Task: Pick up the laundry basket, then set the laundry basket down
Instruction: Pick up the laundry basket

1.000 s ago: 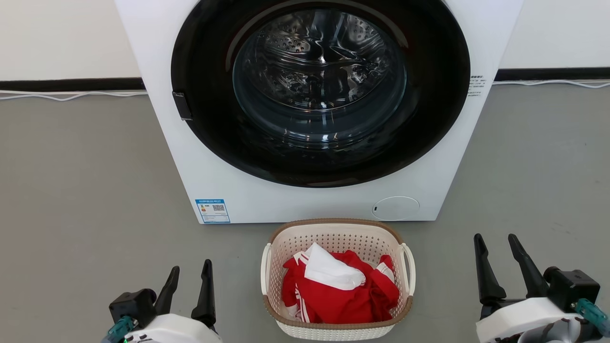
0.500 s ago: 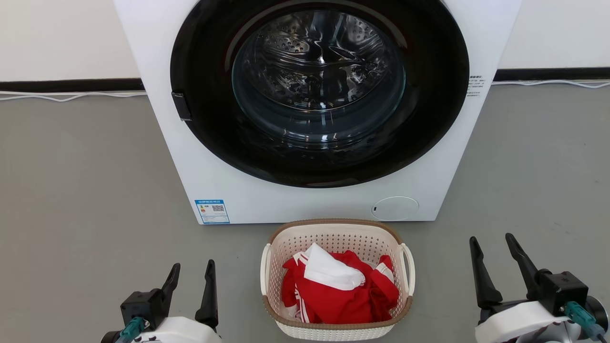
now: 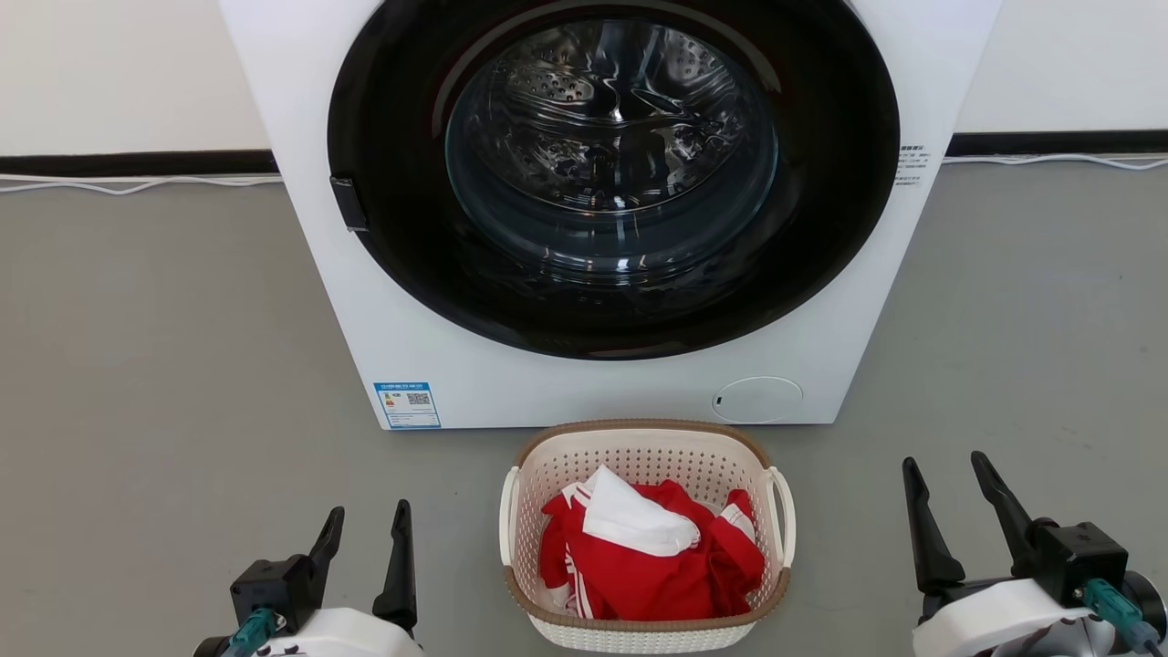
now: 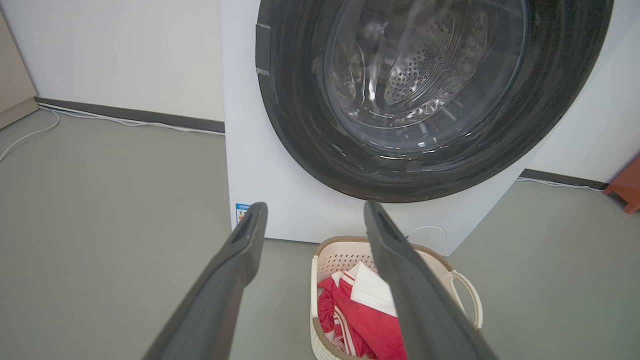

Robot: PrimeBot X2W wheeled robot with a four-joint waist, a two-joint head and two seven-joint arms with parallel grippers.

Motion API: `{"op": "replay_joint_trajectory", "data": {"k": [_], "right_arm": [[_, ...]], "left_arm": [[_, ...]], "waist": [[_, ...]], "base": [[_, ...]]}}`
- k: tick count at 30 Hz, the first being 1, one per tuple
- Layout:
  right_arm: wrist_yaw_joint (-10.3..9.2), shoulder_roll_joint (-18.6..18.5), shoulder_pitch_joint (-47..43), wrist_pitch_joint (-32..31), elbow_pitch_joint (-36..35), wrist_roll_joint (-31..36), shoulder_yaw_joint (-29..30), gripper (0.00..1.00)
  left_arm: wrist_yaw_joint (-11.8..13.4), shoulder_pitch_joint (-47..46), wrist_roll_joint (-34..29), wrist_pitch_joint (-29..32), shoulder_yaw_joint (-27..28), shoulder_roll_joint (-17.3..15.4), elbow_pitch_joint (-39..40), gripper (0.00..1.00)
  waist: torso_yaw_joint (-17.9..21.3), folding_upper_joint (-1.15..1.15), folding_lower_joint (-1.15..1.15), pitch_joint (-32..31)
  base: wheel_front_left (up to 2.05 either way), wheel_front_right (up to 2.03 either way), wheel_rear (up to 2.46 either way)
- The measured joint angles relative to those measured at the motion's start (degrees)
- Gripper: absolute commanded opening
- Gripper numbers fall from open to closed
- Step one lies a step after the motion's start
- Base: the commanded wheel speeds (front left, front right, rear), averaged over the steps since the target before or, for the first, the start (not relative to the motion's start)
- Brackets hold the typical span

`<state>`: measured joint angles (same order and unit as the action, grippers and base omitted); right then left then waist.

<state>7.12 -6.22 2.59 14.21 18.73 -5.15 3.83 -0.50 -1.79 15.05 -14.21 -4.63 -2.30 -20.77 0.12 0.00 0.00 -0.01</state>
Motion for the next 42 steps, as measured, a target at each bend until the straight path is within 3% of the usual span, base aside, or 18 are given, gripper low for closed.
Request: {"op": "replay_joint_trajectory", "data": {"k": [22,32,42], "right_arm": [[0.0,0.1,1.5,0.0,0.6,-1.0,0.0,1.0],[0.0,0.2,5.6,0.0,1.2,-1.5,0.6,1.0],[0.01,0.1,15.2,0.0,8.7,-2.0,0.0,1.0]], "left_arm": [[0.2,-1.2,0.1,0.0,-0.2,0.0,-0.5,1.0],[0.6,-5.4,1.2,0.0,-1.7,0.0,-0.5,1.0],[1.3,-14.4,1.7,-0.2,-5.0,0.1,-5.7,1.0]], "waist": [[0.0,0.0,0.0,2.4],[0.3,0.0,0.0,6.8],[1.0,0.0,0.0,15.1]], "base": [[0.0,0.0,0.0],[0.0,0.0,0.0],[0.0,0.0,0.0]]}}
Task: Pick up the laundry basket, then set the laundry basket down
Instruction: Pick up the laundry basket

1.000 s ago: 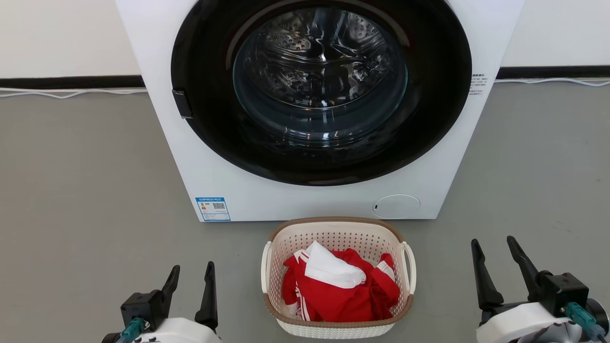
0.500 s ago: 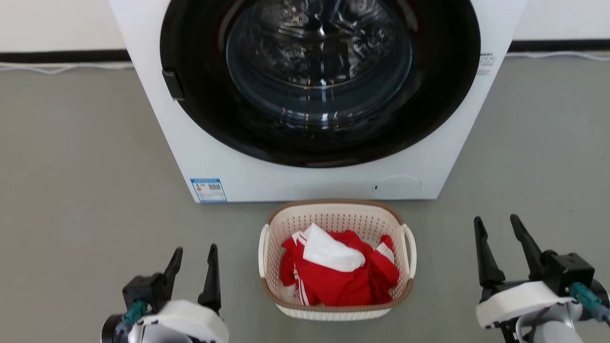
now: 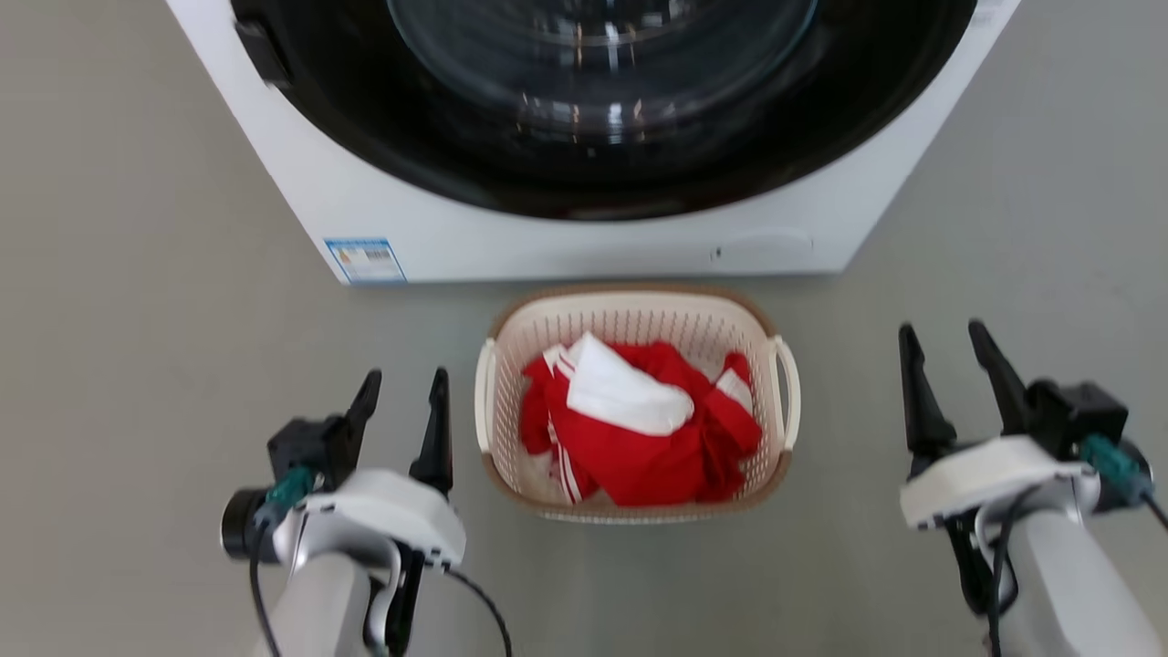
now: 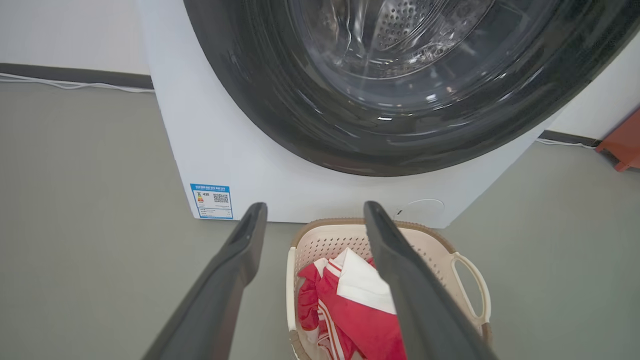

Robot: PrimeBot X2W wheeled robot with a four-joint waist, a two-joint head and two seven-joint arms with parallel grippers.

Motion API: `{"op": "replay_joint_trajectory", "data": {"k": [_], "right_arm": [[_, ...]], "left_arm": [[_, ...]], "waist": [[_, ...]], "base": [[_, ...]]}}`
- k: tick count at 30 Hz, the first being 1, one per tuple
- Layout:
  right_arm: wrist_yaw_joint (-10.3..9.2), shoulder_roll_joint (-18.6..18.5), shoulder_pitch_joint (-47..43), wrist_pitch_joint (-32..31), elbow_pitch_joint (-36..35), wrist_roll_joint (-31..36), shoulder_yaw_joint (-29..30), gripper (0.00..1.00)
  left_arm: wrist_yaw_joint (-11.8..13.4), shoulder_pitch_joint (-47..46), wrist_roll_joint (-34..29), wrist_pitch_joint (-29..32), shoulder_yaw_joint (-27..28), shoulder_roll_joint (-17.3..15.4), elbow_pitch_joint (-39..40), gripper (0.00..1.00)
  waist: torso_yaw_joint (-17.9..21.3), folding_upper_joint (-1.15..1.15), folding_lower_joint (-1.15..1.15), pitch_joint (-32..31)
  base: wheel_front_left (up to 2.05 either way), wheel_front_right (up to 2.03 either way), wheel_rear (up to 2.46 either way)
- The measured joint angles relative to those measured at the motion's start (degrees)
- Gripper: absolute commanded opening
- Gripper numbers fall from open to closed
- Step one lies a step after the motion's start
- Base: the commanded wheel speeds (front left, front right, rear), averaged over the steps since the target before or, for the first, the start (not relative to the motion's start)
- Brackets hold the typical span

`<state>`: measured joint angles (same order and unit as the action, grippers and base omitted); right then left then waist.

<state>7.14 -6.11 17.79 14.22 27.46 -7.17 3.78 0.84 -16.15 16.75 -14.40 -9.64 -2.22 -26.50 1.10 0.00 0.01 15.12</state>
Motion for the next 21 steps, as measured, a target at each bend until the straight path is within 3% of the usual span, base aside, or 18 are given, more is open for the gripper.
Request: {"op": "replay_joint_trajectory", "data": {"k": [21], "right_arm": [[0.0,-1.3,18.4,0.1,12.1,-1.2,-2.1,1.0]], "left_arm": [[1.2,-23.6,2.5,-0.2,-6.7,0.3,-19.8,1.0]], "waist": [[1.5,0.0,0.0,19.8]], "base": [[0.0,0.0,0.0]]}}
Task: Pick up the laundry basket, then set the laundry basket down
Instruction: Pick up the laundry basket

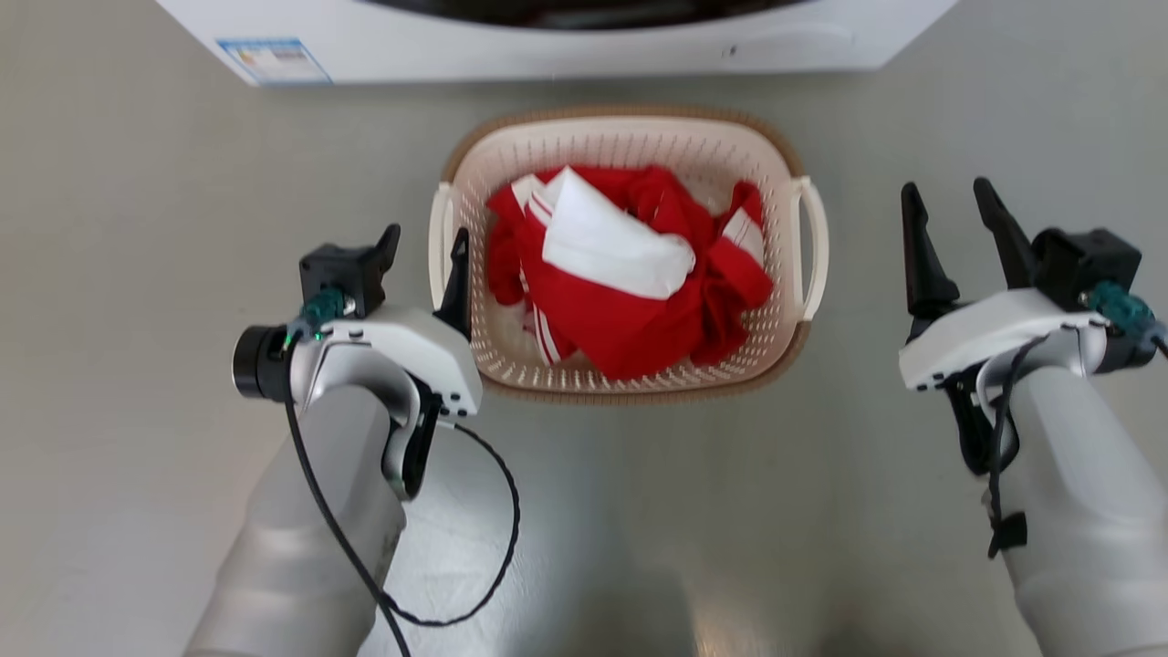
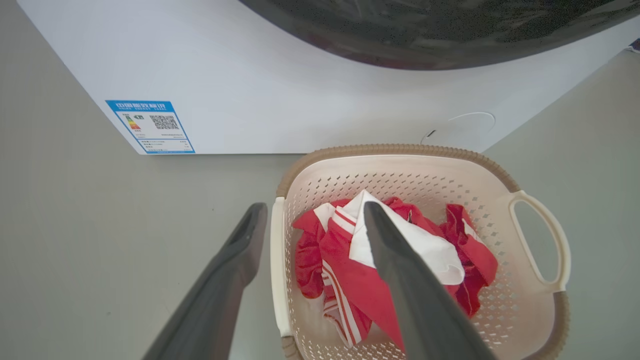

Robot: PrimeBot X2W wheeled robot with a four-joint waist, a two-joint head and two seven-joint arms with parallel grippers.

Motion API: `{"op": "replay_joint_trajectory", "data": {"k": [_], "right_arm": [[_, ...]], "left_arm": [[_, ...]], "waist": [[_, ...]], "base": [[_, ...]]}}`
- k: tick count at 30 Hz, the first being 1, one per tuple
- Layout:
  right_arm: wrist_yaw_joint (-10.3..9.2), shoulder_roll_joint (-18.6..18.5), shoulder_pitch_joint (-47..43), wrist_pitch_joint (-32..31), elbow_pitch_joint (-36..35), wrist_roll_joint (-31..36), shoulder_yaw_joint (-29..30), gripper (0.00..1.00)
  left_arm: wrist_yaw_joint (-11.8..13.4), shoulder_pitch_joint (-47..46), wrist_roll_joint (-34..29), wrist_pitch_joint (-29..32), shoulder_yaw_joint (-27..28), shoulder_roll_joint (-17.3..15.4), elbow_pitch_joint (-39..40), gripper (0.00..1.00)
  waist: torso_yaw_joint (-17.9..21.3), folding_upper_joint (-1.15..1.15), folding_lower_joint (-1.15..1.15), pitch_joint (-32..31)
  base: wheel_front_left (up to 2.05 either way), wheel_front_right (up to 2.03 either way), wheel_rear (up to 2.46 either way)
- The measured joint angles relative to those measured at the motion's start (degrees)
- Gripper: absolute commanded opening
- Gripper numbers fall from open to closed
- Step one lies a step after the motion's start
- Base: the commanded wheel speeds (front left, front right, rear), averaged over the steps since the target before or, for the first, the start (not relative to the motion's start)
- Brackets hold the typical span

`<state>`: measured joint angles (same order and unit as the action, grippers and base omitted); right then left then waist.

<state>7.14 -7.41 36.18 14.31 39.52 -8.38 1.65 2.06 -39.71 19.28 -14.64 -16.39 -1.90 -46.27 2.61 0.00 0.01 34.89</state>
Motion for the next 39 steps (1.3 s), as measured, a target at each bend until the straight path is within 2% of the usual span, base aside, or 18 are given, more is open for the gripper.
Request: {"op": "replay_joint_trajectory", "data": {"k": [10,18,22,24,39], "right_arm": [[0.01,-1.0,7.3,0.0,7.6,-1.6,-2.5,1.0],[0.01,-1.0,11.4,0.0,9.5,-3.1,-4.5,1.0],[0.01,-0.8,12.4,0.1,10.1,-3.9,-5.5,1.0],[0.01,-0.8,12.7,0.1,10.3,-4.2,-5.9,1.0],[0.01,-0.4,14.8,0.1,12.7,-7.2,-10.0,1.0]], "left_arm": [[0.0,-9.8,4.6,0.0,-3.4,0.1,-10.0,1.0],[0.8,-16.3,7.0,0.0,-7.7,0.1,-16.0,1.0],[2.0,-18.5,7.6,0.0,-9.2,0.2,-18.7,1.0],[2.7,-19.5,7.6,0.0,-9.3,0.2,-19.8,1.0],[3.0,-23.2,7.6,0.0,-10.5,0.2,-22.5,1.0]], "waist": [[-0.2,0.0,0.0,7.4],[0.0,0.0,0.0,12.2],[0.4,0.0,0.0,13.9],[0.6,0.0,0.0,14.7],[0.9,0.0,0.0,18.5]], "base": [[0.0,0.0,0.0],[0.0,0.0,0.0],[0.0,0.0,0.0],[0.0,0.0,0.0],[0.0,0.0,0.0]]}}
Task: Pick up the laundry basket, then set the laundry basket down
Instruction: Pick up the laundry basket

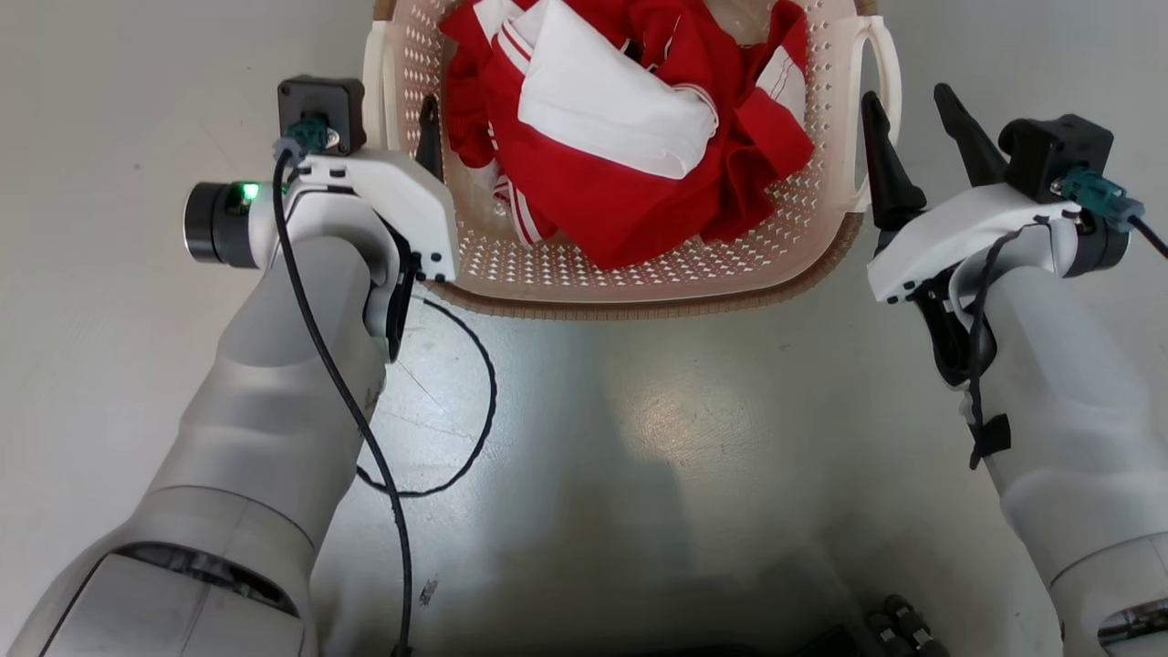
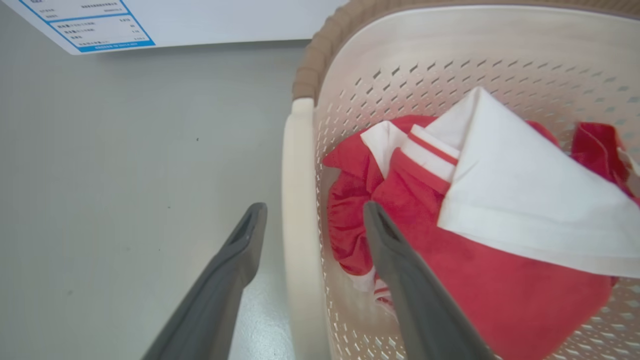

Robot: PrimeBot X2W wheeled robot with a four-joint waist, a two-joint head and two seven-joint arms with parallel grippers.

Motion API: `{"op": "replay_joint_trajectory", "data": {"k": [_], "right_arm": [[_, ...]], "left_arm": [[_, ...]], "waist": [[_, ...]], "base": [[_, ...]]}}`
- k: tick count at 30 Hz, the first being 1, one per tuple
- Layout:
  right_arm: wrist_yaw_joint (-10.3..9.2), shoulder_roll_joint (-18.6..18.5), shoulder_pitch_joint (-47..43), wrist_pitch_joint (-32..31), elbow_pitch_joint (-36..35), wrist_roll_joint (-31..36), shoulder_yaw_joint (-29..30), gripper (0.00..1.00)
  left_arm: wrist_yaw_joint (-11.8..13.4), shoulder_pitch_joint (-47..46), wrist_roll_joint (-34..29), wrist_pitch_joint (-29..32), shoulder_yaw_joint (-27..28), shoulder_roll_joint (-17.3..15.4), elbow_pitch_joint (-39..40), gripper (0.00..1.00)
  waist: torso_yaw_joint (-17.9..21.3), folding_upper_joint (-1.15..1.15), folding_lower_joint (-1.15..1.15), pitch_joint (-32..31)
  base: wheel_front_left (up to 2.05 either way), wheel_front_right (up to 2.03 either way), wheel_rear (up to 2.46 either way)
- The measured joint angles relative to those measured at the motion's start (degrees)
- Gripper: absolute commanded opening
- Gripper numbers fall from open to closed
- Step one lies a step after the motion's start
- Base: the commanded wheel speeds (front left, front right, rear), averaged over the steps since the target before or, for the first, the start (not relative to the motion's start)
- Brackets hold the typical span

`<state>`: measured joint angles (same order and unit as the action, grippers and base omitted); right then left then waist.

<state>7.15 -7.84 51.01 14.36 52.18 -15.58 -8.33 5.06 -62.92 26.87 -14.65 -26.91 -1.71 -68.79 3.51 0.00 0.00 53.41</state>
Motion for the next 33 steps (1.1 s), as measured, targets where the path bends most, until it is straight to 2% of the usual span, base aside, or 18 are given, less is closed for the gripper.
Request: {"op": "replay_joint_trajectory", "data": {"k": [19,33], "right_arm": [[0.0,0.1,5.2,0.0,6.2,-5.2,-5.3,1.0],[0.0,0.3,9.0,0.0,12.2,-12.8,-12.9,1.0]], "left_arm": [[0.2,-2.8,1.5,0.0,-3.1,0.0,-1.8,1.0],[0.2,-3.7,4.5,0.6,-6.1,0.0,-3.4,1.0]], "waist": [[-0.4,0.0,0.0,2.6],[-0.1,0.0,0.0,2.8]], "base": [[0.0,0.0,0.0],[0.0,0.0,0.0]]}}
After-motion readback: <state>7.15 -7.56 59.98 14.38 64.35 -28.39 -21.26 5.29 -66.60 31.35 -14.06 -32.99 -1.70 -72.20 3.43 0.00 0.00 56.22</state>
